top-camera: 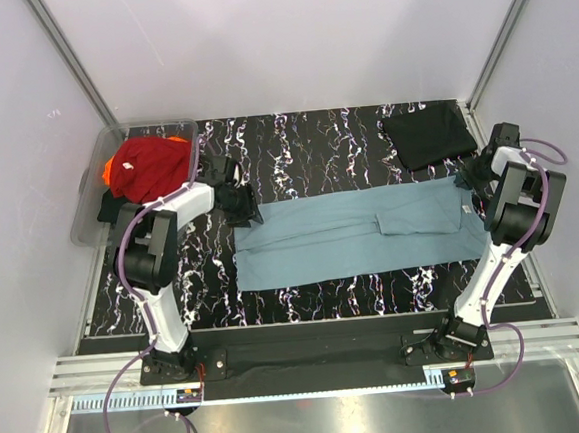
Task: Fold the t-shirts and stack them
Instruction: Fold the tshirt
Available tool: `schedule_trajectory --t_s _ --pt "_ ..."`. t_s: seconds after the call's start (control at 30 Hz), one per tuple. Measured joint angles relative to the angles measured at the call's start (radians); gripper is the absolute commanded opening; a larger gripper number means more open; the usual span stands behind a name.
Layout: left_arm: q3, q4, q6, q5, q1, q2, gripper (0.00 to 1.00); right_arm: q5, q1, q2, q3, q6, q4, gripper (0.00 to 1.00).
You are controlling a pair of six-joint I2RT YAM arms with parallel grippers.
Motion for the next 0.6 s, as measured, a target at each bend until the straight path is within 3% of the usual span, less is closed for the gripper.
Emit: schedule_trajectory --t_s 0.13,0.27,0.6 --pt "-0.013 0.004 -0.008 -0.014 0.000 -0.012 0.49 -0.002 0.000 0.000 0.001 0.001 0.000 0.24" --pt "-0.067 0.015 -0.017 -0.053 0.001 -0.056 0.49 -0.019 0.000 0.000 0.000 0.004 0.001 0.32" --pt "-0.209 0.013 -0.050 -0.152 0.005 -0.185 0.50 -0.214 0.061 -0.075 -0.028 -0.046 0.000 0.48"
